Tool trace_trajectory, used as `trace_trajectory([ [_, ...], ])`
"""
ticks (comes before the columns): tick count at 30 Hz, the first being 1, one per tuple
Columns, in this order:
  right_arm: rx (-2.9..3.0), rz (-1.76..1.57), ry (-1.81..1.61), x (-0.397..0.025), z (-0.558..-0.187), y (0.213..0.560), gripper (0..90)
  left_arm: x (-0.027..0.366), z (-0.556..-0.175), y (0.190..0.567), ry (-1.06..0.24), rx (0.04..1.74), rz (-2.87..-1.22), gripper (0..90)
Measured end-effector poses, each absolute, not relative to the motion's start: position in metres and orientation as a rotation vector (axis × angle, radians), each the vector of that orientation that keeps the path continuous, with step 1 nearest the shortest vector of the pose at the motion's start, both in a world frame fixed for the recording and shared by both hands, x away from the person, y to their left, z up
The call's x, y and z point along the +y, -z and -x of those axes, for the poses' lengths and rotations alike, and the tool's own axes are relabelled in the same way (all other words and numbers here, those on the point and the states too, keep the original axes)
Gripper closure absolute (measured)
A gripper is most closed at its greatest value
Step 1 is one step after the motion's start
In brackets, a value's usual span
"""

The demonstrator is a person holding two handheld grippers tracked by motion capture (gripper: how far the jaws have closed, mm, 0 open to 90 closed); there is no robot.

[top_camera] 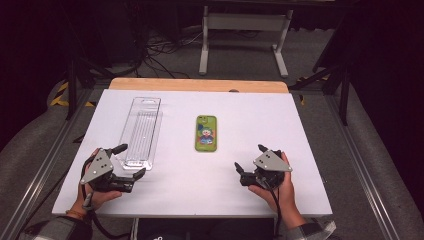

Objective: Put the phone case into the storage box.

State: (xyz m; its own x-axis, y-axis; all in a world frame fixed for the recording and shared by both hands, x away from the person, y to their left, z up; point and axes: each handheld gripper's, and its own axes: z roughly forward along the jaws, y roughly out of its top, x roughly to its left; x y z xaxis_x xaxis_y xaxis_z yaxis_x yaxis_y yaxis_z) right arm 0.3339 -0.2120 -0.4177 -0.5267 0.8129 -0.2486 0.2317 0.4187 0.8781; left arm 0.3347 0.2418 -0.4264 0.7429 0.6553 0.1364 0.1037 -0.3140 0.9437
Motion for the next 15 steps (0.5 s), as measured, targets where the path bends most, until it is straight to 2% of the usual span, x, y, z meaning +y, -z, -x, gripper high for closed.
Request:
trace_trajectory([
  [15, 2.026, -0.905, -1.084, -0.201, -0.343, 0.422, 9.7, 0.242, -0.331, 0.427, -0.632, 0.584, -1.824, 6.3],
])
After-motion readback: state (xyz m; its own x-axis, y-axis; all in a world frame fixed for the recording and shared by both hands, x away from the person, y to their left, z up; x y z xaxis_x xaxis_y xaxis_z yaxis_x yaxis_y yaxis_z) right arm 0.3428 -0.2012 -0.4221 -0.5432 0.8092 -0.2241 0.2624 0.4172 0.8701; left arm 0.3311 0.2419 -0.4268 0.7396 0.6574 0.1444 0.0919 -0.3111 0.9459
